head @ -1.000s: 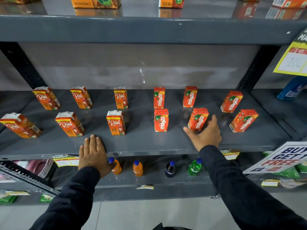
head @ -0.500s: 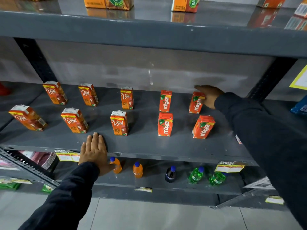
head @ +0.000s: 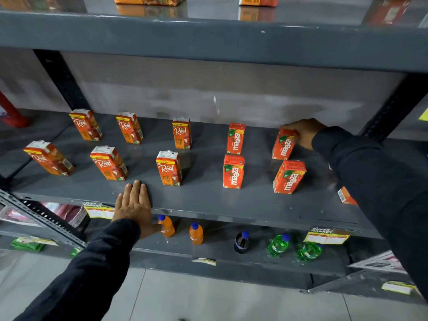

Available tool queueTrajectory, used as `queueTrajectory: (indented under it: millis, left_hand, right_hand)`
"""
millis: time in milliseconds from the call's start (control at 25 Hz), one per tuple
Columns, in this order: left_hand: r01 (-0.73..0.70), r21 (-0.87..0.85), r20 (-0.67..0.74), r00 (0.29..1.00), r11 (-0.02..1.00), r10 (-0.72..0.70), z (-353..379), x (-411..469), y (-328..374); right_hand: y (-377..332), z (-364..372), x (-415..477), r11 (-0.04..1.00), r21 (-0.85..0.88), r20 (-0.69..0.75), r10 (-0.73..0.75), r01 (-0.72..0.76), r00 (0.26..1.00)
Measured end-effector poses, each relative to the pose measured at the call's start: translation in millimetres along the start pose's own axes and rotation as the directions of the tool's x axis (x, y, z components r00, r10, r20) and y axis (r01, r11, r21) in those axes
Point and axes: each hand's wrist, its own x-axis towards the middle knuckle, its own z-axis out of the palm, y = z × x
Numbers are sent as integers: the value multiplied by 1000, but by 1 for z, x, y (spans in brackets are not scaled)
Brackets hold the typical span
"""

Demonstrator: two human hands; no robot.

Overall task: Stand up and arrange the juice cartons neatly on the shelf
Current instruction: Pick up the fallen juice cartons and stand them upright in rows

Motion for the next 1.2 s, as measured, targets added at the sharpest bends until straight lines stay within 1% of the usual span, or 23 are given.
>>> queueTrajectory:
  millis: [160,200,280,400,440,520,600,640,680,760,840,920,1040,1200]
  left_hand:
    - [6,-11,19,1000,1000,-6,2,-3,-1]
    - [7,-11,24,1000,1000,-6,2,-4,0]
    - [7,-3,22,1000,1000,-7,0,-6,1]
    - [3,-2,11,1000,1000,-3,-3,-8,1]
    - [1,-4,9,1000,1000,-1,-2,-9,1]
    - [-8,-20,4,1000,1000,8,-1,-10,-1]
    - [-37,-41,-3,999,998,37,-1,-10,-5]
    - [-61,-46,-12,998,997,60,-1,-10,-9]
    - [-91,-47,-29,996,995,90,1,-10,-14]
    - [-137,-46,-50,990,989,135,2,-11,-20]
    - [-156,-55,-54,987,986,153,2,-13,-23]
    - [-156,-56,-50,987,986,153,2,-15,-24]
    - [-162,-52,-41,986,985,160,4,-14,-23]
    - [-173,-49,-43,984,984,171,7,-11,-25]
  right_hand:
    - [-1,8,6,1000,19,26,6,-6,1000]
    - [-2,8,7,999,47,12,10,-10,1000]
    - [-7,-2,7,995,97,-80,-9,17,997]
    - [-40,-28,3,975,171,-280,-90,141,956]
    - [-59,-34,0,962,194,-316,-125,192,941]
    - [-106,-38,-13,931,190,-337,-237,313,911]
    - [-157,-35,-29,872,137,-353,-400,470,846]
    - [-182,-29,-36,838,111,-348,-471,534,811]
    - [-205,-20,-41,816,88,-322,-519,571,792]
    - [-246,8,-48,821,55,-199,-548,568,812]
    - [-278,39,-51,862,9,-43,-506,507,862]
    - [-295,59,-47,900,-42,54,-433,435,900]
    - [-298,65,-40,935,-33,91,-350,354,932]
    - [-294,65,-39,958,83,110,-283,275,953]
